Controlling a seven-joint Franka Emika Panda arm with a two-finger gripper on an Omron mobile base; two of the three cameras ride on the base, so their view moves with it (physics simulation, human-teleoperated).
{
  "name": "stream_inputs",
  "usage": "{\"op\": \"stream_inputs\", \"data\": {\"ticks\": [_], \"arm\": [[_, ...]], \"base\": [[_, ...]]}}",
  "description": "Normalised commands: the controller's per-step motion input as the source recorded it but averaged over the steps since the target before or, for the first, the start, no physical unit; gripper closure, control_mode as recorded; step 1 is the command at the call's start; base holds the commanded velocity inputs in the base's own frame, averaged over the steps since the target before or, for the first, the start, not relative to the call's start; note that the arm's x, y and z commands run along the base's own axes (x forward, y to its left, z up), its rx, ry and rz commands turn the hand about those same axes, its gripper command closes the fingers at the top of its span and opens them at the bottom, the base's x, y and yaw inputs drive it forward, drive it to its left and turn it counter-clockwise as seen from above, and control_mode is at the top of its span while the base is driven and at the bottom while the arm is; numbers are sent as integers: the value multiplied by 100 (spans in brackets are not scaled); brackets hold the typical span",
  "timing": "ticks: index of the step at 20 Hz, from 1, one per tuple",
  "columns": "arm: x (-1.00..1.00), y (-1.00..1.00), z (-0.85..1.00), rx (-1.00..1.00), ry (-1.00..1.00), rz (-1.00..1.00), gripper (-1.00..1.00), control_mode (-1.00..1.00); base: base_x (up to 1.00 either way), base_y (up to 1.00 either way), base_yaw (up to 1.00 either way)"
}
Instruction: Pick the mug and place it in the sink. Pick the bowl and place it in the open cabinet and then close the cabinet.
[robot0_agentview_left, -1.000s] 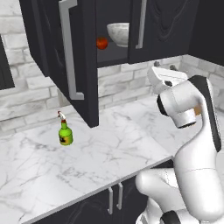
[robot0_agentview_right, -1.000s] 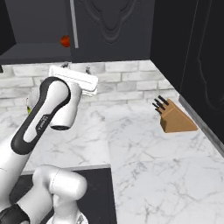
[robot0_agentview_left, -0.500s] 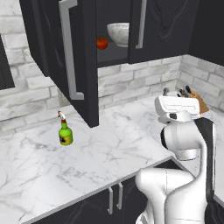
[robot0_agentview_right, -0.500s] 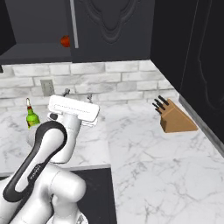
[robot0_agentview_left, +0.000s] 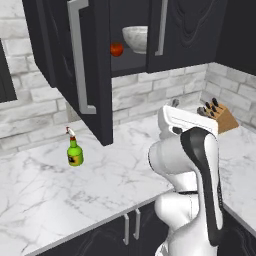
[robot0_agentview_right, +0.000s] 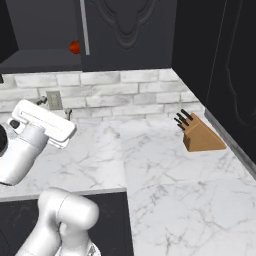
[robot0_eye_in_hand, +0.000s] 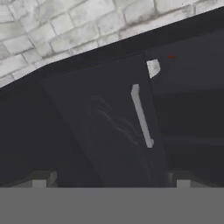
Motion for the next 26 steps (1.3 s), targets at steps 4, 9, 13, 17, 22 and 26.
{"op": "stream_inputs", "data": {"ticks": [4,9,13,17,22,26], "arm": [[-100,0,2,0,48,0,-100,-100],[-100,0,0,0,49,0,-100,-100],[-100,0,3,0,45,0,-100,-100],[-100,0,15,1,33,0,-100,-100],[-100,8,12,0,20,0,-100,-100],[-100,11,24,0,1,-2,-100,-100]], "base": [[0,0,0],[0,0,0],[0,0,0],[0,0,0],[0,0,0],[0,0,0]]}}
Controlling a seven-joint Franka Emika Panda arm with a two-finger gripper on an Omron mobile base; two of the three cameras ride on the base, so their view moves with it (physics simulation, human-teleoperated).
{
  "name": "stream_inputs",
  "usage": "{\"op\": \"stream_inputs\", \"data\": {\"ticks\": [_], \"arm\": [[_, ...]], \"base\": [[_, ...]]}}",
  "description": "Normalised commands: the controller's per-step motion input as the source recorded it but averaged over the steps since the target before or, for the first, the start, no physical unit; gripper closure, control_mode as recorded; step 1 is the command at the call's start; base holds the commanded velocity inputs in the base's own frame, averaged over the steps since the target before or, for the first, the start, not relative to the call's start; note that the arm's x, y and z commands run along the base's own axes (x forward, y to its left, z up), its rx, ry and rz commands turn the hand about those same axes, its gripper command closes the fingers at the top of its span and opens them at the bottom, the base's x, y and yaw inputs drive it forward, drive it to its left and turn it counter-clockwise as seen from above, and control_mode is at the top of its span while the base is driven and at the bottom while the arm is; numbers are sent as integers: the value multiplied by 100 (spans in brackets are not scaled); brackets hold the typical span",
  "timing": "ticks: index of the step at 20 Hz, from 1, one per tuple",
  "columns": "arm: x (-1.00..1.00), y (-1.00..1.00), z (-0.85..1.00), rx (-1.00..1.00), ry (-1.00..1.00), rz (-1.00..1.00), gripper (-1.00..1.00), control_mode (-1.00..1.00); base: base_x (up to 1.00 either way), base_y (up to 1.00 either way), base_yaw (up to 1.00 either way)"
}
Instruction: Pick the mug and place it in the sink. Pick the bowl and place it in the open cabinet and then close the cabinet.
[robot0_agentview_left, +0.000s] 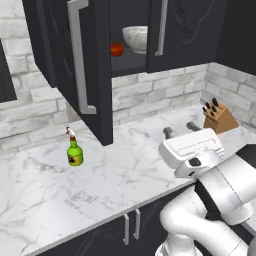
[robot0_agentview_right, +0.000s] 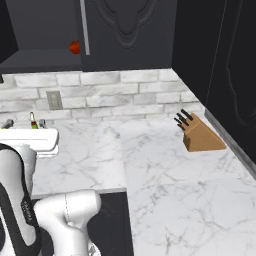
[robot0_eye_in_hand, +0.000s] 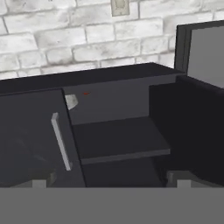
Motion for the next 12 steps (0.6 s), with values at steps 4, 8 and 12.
{"op": "stream_inputs", "data": {"ticks": [4,8,12], "arm": [[-100,30,32,-1,-12,-2,-100,-100],[-100,44,27,-7,-13,-1,-100,-100],[-100,65,21,-14,-8,-4,-100,-100]], "base": [[0,0,0],[0,0,0],[0,0,0]]}}
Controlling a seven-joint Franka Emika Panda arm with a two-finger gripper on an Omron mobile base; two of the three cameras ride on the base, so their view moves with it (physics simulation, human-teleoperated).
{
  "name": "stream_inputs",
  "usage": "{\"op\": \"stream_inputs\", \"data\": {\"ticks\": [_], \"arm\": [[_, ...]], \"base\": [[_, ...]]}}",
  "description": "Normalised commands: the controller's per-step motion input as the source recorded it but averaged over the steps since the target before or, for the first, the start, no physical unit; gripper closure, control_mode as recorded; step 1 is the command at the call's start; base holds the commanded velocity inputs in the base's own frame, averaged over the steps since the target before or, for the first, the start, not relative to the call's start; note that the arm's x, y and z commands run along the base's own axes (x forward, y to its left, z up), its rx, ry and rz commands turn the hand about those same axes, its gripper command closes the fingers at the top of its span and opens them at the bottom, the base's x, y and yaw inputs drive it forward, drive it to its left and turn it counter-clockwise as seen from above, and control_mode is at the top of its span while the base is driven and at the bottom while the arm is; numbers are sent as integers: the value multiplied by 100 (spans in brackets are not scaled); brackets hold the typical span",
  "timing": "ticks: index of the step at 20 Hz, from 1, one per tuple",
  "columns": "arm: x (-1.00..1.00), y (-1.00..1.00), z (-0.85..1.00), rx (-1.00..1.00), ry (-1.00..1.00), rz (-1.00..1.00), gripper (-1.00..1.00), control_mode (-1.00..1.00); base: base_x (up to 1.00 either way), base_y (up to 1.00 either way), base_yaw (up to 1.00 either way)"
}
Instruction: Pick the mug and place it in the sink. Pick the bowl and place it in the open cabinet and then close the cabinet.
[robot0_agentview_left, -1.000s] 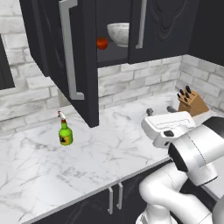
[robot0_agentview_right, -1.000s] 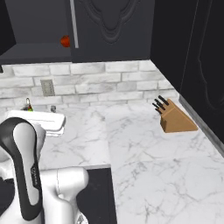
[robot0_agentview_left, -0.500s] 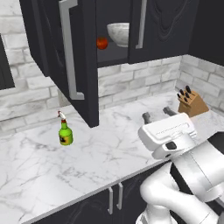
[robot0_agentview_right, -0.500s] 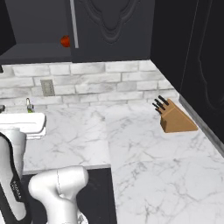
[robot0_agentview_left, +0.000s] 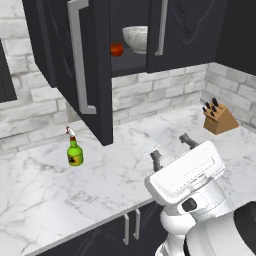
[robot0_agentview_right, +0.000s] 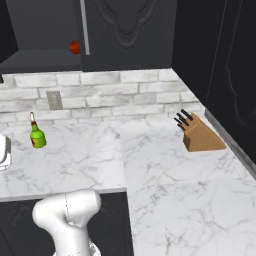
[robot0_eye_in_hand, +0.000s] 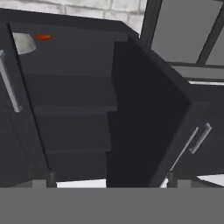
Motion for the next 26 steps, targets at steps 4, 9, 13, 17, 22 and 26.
{"op": "stream_inputs", "data": {"ticks": [4,9,13,17,22,26], "arm": [[-89,79,23,-29,6,-21,-100,-100],[-60,73,47,-31,9,-35,-100,-100],[-31,53,40,-31,10,-47,-100,-100],[-3,46,2,-31,5,-59,-100,-100],[-82,8,-11,-20,-11,-65,-100,-100],[-100,7,-4,-18,-28,-60,-100,-100]], "base": [[0,0,0],[0,0,0],[0,0,0],[0,0,0],[0,0,0],[0,0,0]]}}
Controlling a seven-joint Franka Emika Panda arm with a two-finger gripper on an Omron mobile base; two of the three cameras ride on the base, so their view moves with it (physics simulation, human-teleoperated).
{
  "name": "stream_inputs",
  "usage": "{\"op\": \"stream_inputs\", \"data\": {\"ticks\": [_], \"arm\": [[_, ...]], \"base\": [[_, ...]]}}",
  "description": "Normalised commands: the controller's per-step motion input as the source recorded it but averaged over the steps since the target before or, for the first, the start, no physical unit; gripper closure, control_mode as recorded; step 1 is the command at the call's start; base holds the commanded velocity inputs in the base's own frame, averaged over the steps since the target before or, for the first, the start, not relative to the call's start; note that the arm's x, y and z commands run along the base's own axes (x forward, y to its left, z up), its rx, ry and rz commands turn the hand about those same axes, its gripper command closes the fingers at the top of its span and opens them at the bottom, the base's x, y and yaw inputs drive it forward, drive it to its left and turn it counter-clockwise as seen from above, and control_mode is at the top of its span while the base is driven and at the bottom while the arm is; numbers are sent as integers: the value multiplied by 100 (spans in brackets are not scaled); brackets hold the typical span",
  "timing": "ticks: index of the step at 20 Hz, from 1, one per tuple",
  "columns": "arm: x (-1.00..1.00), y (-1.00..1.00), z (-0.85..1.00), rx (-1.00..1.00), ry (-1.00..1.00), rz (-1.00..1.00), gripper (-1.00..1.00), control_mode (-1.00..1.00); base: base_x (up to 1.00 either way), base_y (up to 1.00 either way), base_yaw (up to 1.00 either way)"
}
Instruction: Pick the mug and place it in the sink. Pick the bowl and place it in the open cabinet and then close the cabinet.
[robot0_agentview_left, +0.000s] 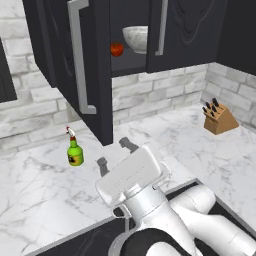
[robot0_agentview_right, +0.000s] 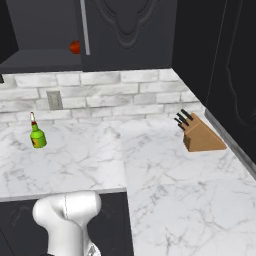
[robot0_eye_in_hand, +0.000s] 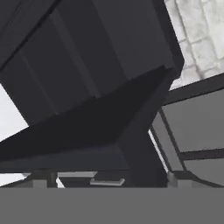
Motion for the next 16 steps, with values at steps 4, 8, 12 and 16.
{"op": "stream_inputs", "data": {"ticks": [4,8,12,16], "arm": [[-86,17,15,-21,-45,-57,-100,-100],[-67,56,35,-24,-48,-52,-100,-100],[11,91,33,-29,-18,-39,-100,-100],[43,70,24,-21,2,-28,-100,-100]], "base": [[0,0,0],[0,0,0],[0,0,0],[0,0,0]]}}
